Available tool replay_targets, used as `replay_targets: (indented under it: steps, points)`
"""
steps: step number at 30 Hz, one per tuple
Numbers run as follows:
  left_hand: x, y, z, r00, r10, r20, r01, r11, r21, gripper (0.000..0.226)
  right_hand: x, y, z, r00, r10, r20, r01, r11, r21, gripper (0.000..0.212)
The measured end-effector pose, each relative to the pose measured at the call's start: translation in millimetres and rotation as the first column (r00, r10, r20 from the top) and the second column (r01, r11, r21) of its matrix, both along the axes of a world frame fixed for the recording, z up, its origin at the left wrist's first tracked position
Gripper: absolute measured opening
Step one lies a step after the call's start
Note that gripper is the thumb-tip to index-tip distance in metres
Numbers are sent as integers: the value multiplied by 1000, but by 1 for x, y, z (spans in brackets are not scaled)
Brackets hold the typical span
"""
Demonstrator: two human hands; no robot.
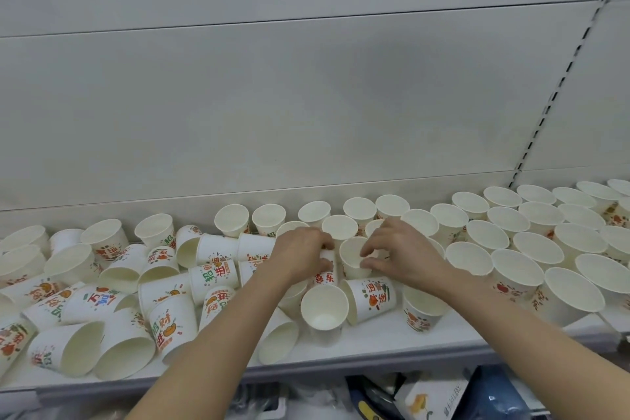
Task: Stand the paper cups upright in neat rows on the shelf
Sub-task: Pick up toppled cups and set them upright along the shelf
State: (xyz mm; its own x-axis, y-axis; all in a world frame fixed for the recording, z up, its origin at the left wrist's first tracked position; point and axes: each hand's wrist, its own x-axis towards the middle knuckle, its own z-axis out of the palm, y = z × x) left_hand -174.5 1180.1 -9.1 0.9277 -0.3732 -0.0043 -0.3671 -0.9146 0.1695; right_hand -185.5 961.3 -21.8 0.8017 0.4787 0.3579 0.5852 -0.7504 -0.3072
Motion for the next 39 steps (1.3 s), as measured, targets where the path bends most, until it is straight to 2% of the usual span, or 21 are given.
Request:
replay_targets:
  steps: [3, 8, 14, 17, 19, 22, 25, 29, 32, 35, 39]
  points:
    - [-1, -3, 5, 998, 40, -41, -44, 994, -104, 28, -4, 2, -6, 999, -45, -12, 43, 994, -97, 16]
    - [-11, -2, 11, 995, 100, -9, -100, 973, -210, 16, -11, -5, -10, 994, -71, 83, 83, 984, -155, 4]
    - [-35, -4, 1, 982, 116, 149, -93, 984, -152, 9, -15, -11, -13, 962, 7, 274, 77, 953, -294, 8]
    - [-42, -5, -3, 979, 126, 158, -102, 983, -151, 11, -17, -13, -15, 958, 12, 288, 87, 941, -328, 10]
    - [-44, -4, -5, 980, 139, 139, -115, 978, -172, 12, -20, -14, -15, 967, -26, 255, 101, 953, -287, 7]
    - [-48, 0, -5, 976, 172, 135, -141, 966, -216, 18, -30, -16, -9, 968, -81, 236, 108, 989, -103, 16]
    - [-63, 8, -1, 957, 228, 180, -173, 946, -275, 20, -50, -15, -7, 956, -29, 291, 30, 1000, 1, 21]
    - [-97, 12, -8, 932, 260, 253, -157, 918, -366, 29, -76, -1, -19, 970, 139, 198, -102, 977, -190, 57]
    - [-110, 10, -19, 950, 182, 252, -106, 951, -289, 36, -79, 14, -28, 989, 111, 94, -76, 945, -317, 80]
    - [-112, 8, -23, 958, 141, 251, -83, 971, -226, 28, -75, 21, -31, 993, 66, 97, -26, 929, -370, 84]
    - [-113, 10, -22, 963, 116, 245, -70, 979, -191, 13, -70, 24, -34, 990, 35, 135, 14, 939, -344, 73]
